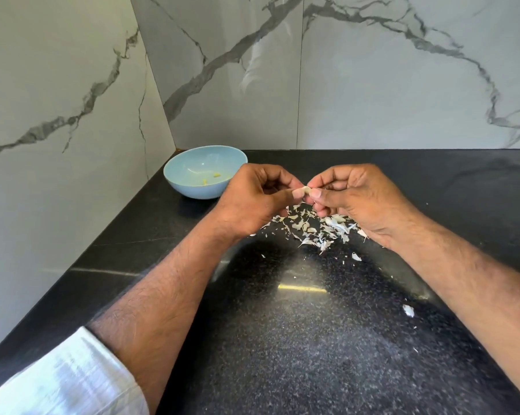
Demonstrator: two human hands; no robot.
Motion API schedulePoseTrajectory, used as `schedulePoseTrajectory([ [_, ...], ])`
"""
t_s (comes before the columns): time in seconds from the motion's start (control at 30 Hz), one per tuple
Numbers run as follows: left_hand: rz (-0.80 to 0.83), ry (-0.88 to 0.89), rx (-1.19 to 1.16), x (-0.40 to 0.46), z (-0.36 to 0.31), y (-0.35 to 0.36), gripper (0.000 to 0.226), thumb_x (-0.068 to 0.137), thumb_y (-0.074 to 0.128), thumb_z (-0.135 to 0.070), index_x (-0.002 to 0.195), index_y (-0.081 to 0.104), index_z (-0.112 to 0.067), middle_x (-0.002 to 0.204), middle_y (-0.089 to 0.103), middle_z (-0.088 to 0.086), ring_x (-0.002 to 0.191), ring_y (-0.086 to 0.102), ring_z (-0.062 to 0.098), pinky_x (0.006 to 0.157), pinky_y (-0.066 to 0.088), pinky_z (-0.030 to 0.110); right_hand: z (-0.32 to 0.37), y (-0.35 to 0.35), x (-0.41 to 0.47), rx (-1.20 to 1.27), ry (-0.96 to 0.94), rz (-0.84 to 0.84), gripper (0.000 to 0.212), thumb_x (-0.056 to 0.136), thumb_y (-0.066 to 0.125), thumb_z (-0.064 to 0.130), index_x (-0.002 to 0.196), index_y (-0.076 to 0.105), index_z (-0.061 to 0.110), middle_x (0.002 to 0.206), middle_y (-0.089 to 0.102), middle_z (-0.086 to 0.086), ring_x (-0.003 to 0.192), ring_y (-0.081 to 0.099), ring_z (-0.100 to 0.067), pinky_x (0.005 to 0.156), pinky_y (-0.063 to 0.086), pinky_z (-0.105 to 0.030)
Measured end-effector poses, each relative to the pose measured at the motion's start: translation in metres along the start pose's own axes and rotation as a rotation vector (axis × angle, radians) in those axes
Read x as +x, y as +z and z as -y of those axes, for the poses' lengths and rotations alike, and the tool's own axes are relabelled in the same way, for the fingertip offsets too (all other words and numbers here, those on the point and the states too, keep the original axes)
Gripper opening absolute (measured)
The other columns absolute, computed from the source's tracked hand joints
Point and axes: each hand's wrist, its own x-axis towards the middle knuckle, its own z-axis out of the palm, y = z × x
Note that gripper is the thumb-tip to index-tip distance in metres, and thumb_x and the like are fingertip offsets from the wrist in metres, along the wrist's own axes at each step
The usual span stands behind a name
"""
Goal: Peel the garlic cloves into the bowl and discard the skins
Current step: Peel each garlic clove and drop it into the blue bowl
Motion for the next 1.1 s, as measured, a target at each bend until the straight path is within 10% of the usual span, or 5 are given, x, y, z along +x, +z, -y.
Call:
schedulePoseTrajectory([
  [0.4,-0.023,0.215,0.411,-0.001,0.001,0.002,0.007,0.103,0.069,-0.016,0.099,0.075,-0.014,0.071,0.073,0.000,0.062,0.070,0.025,0.055,0.056,0.035,0.000,-0.006,0.002,0.004,0.037,0.033,0.011,0.090,0.078,0.003,0.100,0.077,-0.001,0.082,0.077,-0.017,0.067,0.068,-0.019,0.067,0.062,-0.032],
  [0.57,-0.008,0.212,0.410,-0.003,0.000,0.005,0.009,0.104,0.069,-0.015,0.101,0.076,-0.010,0.069,0.073,-0.005,0.057,0.071,0.008,0.055,0.051,0.018,-0.001,-0.008,0.004,-0.020,0.062,0.017,0.009,0.090,0.078,0.003,0.098,0.078,-0.001,0.080,0.076,-0.017,0.065,0.067,-0.018,0.068,0.061,-0.035],
  [1.1,-0.127,0.219,0.605,0.000,0.000,0.021,0.009,0.092,0.070,-0.017,0.086,0.078,-0.016,0.064,0.067,-0.010,0.057,0.063,0.010,0.058,0.058,0.032,-0.010,0.007,0.003,-0.464,-0.157,-0.139,0.012,0.084,0.078,0.005,0.082,0.078,0.018,0.063,0.074,0.000,0.056,0.074,-0.020,0.062,0.066,-0.049],
])
